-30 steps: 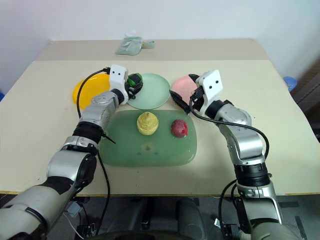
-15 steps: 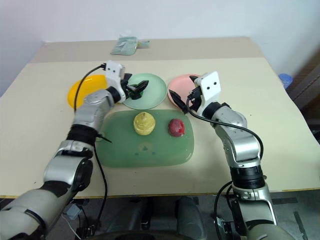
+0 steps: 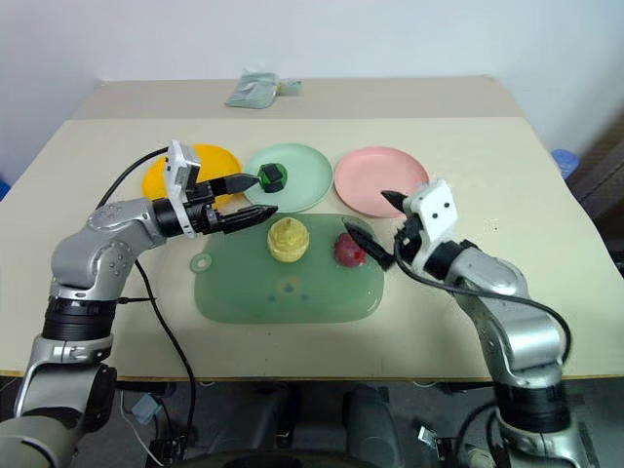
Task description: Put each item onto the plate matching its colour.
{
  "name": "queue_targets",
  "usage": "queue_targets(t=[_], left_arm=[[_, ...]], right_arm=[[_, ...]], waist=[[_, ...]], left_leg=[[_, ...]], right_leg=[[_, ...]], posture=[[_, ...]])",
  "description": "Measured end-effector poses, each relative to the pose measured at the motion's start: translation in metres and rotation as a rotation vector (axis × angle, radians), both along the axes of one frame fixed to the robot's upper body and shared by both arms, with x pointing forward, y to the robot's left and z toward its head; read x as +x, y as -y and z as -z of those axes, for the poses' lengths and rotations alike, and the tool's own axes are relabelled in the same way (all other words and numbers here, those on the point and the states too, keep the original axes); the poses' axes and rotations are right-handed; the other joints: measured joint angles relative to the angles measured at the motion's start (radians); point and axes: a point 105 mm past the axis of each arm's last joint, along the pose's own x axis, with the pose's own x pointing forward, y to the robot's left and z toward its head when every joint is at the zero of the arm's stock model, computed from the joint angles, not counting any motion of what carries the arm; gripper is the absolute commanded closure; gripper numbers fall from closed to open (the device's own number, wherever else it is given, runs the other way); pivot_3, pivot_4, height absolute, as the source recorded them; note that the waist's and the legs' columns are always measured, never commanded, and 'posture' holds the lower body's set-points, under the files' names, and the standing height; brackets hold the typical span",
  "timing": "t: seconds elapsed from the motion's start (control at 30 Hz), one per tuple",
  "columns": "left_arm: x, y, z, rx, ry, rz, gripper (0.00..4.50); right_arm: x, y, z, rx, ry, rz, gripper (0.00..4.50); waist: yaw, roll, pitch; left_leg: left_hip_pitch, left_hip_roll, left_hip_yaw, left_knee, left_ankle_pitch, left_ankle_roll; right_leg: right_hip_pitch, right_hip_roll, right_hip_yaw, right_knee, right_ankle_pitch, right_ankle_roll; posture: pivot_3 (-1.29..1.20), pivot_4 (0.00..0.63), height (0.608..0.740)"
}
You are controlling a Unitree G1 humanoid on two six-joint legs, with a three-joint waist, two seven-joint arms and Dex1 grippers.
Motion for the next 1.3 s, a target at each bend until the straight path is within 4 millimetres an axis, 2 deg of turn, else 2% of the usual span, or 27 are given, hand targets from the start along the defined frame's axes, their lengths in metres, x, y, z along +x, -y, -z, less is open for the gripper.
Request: queue_targets(t=[0.17,0.27,0.4,0.63,0.77,0.9,1.0,1.07,1.1,1.3], left_arm=[[-0.001,0.019,0.017,0.089,0.04,0.033,0.04],[0.005,0.03,0.036,0.158,0.056,0.023,0.04],[0.011,0.033,0.055,0.222,0.057,0.006,0.04],[0.019,0.036,0.059,0.219,0.078,-0.036,0.04],[0.028,0.026,0.053,0.173,0.082,-0.115,0.04],[0.027,0.025,0.049,0.165,0.108,-0.114,0.04],[0.026,0.025,0.051,0.164,0.103,-0.11,0.85],[0.026,0.025,0.052,0.162,0.1,-0.114,1.79],[0.027,0.024,0.052,0.161,0.101,-0.119,1.93],[0.031,0.016,0.047,0.088,0.099,-0.216,1.93]], right_arm=[[-0.015,0.01,-0.001,0.013,-0.019,0.027,0.0],[-0.016,0.01,-0.005,0.017,-0.008,0.041,0.0],[-0.019,0.008,-0.007,0.018,0.002,0.048,0.0],[-0.022,0.011,-0.008,0.025,0.001,0.069,0.0],[-0.022,0.012,-0.008,0.024,-0.001,0.073,0.0],[-0.022,0.011,-0.008,0.024,-0.001,0.071,0.0],[-0.021,0.011,-0.008,0.025,0.003,0.068,0.0],[-0.02,0.011,-0.009,0.027,0.007,0.067,0.0],[-0.02,0.012,-0.009,0.027,0.007,0.067,0.0],[-0.018,0.009,-0.009,0.026,0.008,0.058,0.0]], waist=[[-0.002,0.0,0.0],[-0.001,0.0,0.0],[0.0,0.0,0.0],[0.0,0.0,0.0],[-0.001,0.0,0.0],[0.0,0.0,0.0],[0.001,0.0,0.0],[0.0,0.0,0.0],[0.0,0.0,0.0],[-0.001,0.0,0.0]], left_leg=[[0.002,0.0,0.0,0.0,0.0,0.0],[0.002,0.0,0.0,-0.001,0.0,0.0],[0.002,0.0,0.0,-0.001,0.0,0.0],[0.002,0.0,0.0,0.0,0.0,0.0],[0.002,0.0,0.0,0.0,0.0,0.0],[0.002,0.0,0.0,0.0,0.0,0.0],[0.002,0.0,0.0,0.0,0.0,0.0],[0.002,0.0,0.0,0.0,0.0,0.0],[0.002,0.0,0.0,0.0,0.0,0.0],[0.002,0.0,0.0,0.0,0.0,0.0]], right_leg=[[0.001,0.0,0.0,0.0,0.0,0.0],[0.002,0.0,0.0,0.0,0.0,0.0],[0.002,0.0,0.0,0.0,0.0,0.0],[0.002,0.0,0.0,-0.001,0.0,0.0],[0.002,0.0,0.0,-0.001,0.0,0.0],[0.002,0.0,0.0,-0.001,0.0,0.0],[0.002,0.0,0.0,-0.001,0.0,0.0],[0.002,0.0,0.0,-0.001,0.0,0.0],[0.002,0.0,0.0,-0.001,0.0,0.0],[0.002,0.0,0.0,0.0,0.0,0.0]], posture=[[0.0,0.15,0.74],[0.0,0.15,0.74],[0.0,0.15,0.74],[0.0,0.15,0.74],[0.0,0.15,0.74],[0.0,0.15,0.74],[0.0,0.15,0.74],[0.0,0.15,0.74],[0.0,0.15,0.74],[0.0,0.15,0.74]])
